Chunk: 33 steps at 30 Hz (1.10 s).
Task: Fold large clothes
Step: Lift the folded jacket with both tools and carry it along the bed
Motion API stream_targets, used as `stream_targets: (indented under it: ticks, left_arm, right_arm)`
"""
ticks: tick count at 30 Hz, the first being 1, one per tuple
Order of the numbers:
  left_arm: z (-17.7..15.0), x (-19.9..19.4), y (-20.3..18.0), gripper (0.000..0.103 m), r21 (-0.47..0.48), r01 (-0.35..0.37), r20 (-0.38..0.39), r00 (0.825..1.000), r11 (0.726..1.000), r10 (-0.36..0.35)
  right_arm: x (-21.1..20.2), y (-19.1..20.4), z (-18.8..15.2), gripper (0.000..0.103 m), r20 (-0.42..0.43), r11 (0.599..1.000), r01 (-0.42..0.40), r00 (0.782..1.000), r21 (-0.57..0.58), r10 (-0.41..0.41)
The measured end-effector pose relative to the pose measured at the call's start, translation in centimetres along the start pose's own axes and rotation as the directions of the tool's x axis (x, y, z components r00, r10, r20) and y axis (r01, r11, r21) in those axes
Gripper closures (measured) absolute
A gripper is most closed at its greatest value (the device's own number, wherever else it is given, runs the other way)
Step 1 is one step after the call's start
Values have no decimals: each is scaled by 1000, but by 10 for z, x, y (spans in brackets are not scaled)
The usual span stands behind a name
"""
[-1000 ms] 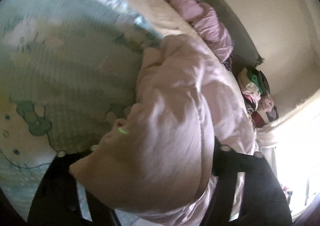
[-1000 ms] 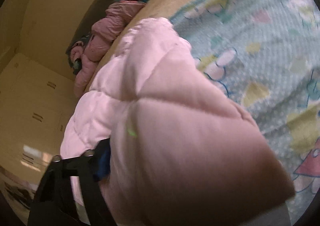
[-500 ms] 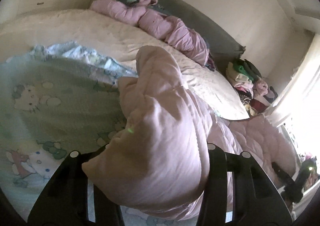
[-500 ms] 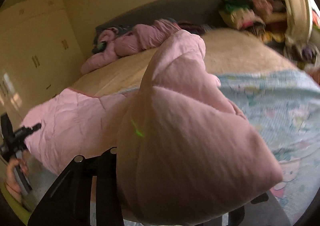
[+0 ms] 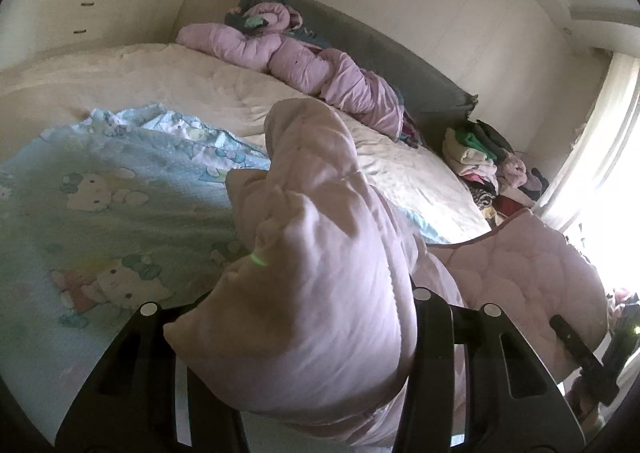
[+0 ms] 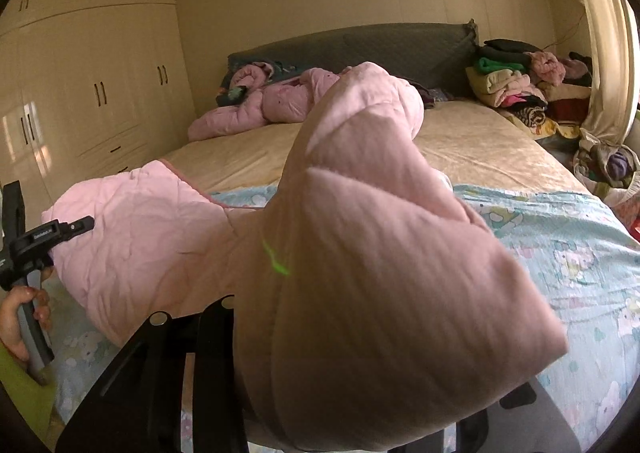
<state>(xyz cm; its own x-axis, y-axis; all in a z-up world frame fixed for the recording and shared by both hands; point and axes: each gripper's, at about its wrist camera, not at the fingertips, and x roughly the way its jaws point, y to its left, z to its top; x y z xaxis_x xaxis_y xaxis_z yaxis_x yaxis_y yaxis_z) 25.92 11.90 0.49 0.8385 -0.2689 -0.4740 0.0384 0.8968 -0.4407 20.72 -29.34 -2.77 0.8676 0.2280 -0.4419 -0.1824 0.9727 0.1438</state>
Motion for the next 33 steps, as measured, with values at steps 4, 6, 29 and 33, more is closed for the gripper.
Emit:
stream_targets:
  ticks: [4, 6, 29, 33]
  left_arm:
    - [-8, -12, 1, 66, 8, -5, 7, 1000, 1000, 5]
    - [-12, -17, 2, 66, 13, -8, 9, 1000, 1000, 7]
    - [-35, -31, 30, 66, 6, -58, -35, 998, 998, 58]
    - [-37, -29, 30, 66, 16, -61, -45, 997, 998, 62]
  right_arm:
    - [-10, -5, -8, 68, 4, 1000, -8, 1000, 18, 8]
    - [-14, -5, -8, 68, 8, 1000, -6, 1000, 19, 5]
    - [-28, -34, -18, 68, -27, 980, -27, 999, 199, 33]
    - [-23, -60, -29, 68, -58, 950, -24, 997, 310, 44]
